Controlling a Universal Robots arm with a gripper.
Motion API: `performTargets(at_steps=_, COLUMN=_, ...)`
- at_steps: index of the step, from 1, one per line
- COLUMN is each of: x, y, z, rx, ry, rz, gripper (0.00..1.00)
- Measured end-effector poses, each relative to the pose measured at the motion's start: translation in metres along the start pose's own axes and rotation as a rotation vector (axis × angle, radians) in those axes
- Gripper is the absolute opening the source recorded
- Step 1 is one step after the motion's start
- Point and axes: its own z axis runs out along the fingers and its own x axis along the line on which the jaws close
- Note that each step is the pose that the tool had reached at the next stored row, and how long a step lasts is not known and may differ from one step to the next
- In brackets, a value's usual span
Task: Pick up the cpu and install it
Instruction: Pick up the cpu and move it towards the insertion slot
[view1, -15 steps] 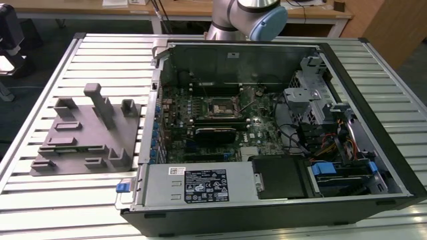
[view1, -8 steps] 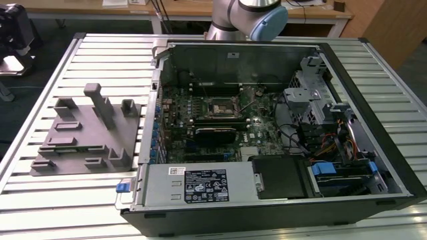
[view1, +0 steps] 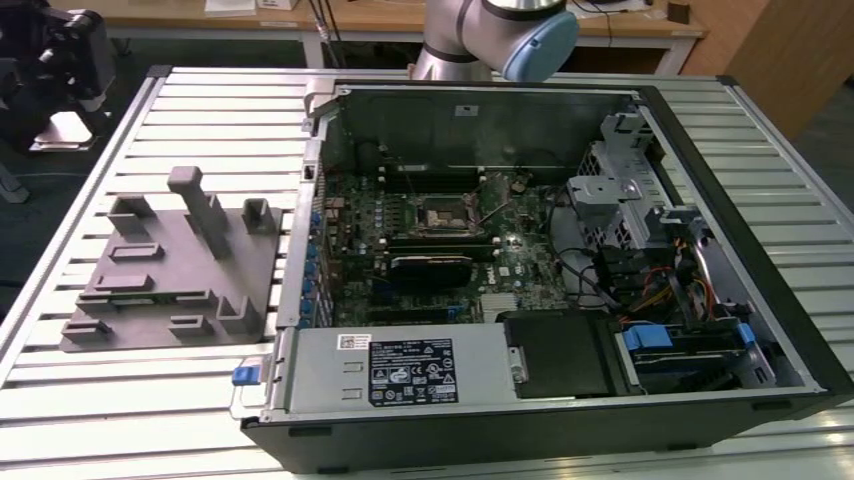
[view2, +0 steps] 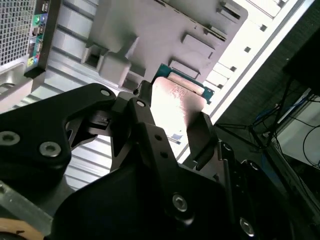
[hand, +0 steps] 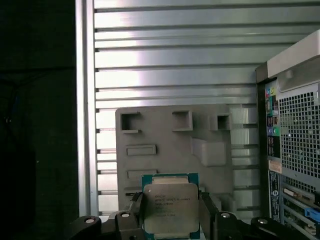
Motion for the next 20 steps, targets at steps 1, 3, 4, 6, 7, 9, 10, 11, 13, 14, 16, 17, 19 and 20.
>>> performTargets(at_steps=1, x=-0.0046, y=0.0002, z=0.0001, rx=0.0, ry=0.0006, rz=0.0, gripper=0.53)
performTargets(at_steps=3, x=-0.0132, y=0.0007, z=0.0001, rx=0.0001, ry=0.0017, rz=0.0, gripper=0.53)
performTargets(at_steps=4, x=-0.0176, y=0.0009, z=0.0001, rx=0.0002, ry=0.002, rz=0.0, gripper=0.53)
performTargets(at_steps=6, x=-0.0261, y=0.0013, z=0.0002, rx=0.0001, ry=0.0027, rz=0.0, gripper=0.53)
performTargets(at_steps=7, x=-0.0297, y=0.0015, z=0.0002, rx=0.0002, ry=0.0029, rz=0.0, gripper=0.53)
performTargets(at_steps=9, x=-0.0373, y=0.0019, z=0.0003, rx=0.0, ry=0.0029, rz=0.0, gripper=0.53)
performTargets(at_steps=10, x=-0.0415, y=0.0021, z=0.0004, rx=0.0, ry=0.003, rz=0.0, gripper=0.53)
performTargets(at_steps=11, x=-0.0458, y=0.0023, z=0.0003, rx=0.0002, ry=0.0033, rz=0.0, gripper=0.53)
performTargets(at_steps=13, x=-0.055, y=0.0028, z=0.0005, rx=0.0001, ry=0.0033, rz=0.0, gripper=0.53)
performTargets(at_steps=14, x=-0.0596, y=0.003, z=0.0007, rx=0.0001, ry=0.0034, rz=0.0, gripper=0.53)
performTargets(at_steps=16, x=-0.0685, y=0.0034, z=0.0008, rx=0.0003, ry=0.0039, rz=0.0, gripper=0.53)
performTargets(at_steps=17, x=-0.073, y=0.0037, z=0.0011, rx=0.0002, ry=0.0039, rz=0.0, gripper=0.53)
performTargets(at_steps=19, x=-0.0822, y=0.0042, z=0.0015, rx=0.0002, ry=0.0043, rz=0.0, gripper=0.53)
performTargets(at_steps=20, x=-0.0868, y=0.0044, z=0.0017, rx=0.0003, ry=0.0046, rz=0.0, gripper=0.53)
